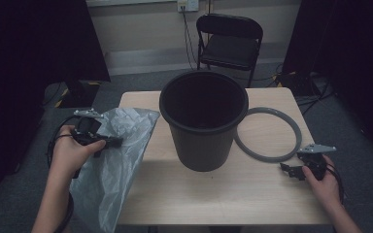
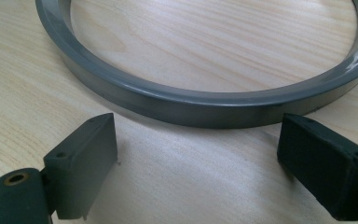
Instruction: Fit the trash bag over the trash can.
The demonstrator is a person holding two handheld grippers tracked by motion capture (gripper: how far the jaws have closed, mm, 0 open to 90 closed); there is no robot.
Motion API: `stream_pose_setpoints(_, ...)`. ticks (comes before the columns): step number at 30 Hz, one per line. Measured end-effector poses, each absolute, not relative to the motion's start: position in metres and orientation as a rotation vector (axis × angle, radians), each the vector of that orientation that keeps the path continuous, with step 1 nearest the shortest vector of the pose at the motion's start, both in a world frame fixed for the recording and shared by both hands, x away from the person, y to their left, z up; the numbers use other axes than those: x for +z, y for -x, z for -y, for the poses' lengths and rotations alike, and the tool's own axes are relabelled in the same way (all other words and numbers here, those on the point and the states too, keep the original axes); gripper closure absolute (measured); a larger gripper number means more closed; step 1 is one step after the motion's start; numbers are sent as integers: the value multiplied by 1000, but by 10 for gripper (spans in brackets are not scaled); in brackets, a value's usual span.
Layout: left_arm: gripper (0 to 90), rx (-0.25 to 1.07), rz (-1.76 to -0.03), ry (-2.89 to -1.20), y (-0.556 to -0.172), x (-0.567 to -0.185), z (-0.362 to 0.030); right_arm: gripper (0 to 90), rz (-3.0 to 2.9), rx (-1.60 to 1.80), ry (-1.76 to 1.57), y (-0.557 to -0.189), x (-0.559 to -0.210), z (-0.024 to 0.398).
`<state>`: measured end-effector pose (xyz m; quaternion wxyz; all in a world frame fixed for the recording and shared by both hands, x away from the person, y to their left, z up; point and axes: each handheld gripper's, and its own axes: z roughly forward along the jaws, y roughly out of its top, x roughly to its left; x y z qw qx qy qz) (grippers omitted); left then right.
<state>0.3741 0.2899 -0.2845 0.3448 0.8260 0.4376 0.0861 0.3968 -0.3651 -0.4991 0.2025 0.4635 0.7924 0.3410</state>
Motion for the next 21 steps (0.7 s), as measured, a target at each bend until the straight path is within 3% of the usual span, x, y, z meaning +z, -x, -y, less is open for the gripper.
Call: stream_pose_setpoints(21,886,243,-1011,-2143,-371,-224,-274,113,-2211,954,-1291,-397,-499,365)
